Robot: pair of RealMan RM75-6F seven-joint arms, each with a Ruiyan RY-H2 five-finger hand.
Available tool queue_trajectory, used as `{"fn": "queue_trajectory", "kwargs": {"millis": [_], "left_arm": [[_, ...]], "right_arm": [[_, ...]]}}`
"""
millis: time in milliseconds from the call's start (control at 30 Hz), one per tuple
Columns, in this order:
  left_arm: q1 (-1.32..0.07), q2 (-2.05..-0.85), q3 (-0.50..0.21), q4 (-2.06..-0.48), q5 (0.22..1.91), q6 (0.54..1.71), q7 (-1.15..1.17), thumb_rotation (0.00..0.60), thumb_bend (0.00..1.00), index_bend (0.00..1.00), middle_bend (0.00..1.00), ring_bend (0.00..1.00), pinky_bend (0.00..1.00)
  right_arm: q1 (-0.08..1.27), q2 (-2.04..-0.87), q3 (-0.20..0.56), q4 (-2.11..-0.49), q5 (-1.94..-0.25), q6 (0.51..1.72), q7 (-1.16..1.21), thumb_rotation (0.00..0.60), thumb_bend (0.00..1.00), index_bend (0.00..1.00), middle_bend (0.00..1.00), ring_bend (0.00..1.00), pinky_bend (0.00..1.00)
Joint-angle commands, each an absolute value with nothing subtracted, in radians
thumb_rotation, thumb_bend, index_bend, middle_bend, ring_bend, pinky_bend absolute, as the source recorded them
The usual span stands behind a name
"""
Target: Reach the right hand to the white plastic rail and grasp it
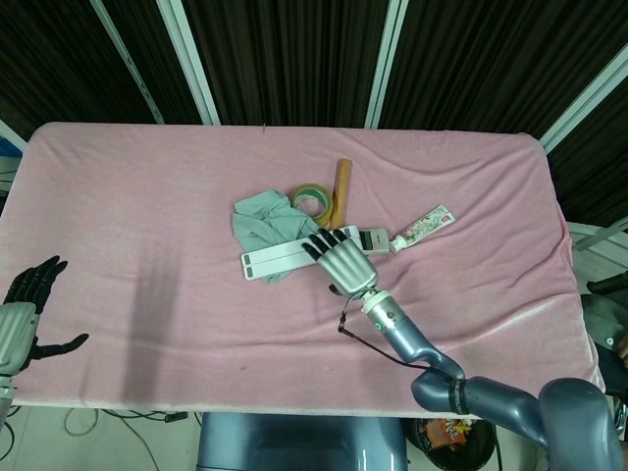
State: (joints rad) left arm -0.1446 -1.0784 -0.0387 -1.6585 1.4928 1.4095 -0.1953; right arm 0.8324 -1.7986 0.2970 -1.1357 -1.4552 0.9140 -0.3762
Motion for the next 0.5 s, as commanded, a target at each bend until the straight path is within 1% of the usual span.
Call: {"fn": "queue_trajectory", "kwargs": {"millis": [33,300,500], "left_arm": [[-0.146,-1.078,-0.040,-1.659,1.490,1.407,-0.197,0.600,0.00,0.00,0.00,0.00,0.00],[-0.149,-1.075,-0.041,-1.664,1.481,1.396,-0.206,0.600,0.00,0.00,0.00,0.00,0.00],[-0.151,-1.072,-0.042,-1.668,1.478,1.390,-0.212,0.600,0.00,0.00,0.00,0.00,0.00]], "right_arm": [[0.906,-1.878,0.304,-1.011,-1.450,0.874,-0.336,0.600,0.19,0.22,0.22,0.17,0.28],[1.009,-1.985,0.312,-0.773,-1.427,0.808,-0.273,0.600,0.19,0.23,0.22,0.18,0.28],[1.038,-2.027,0.297,-0.671,-1.422,0.797,-0.222,0.600,0.19,0.25,0.23,0.19,0.28]]}}
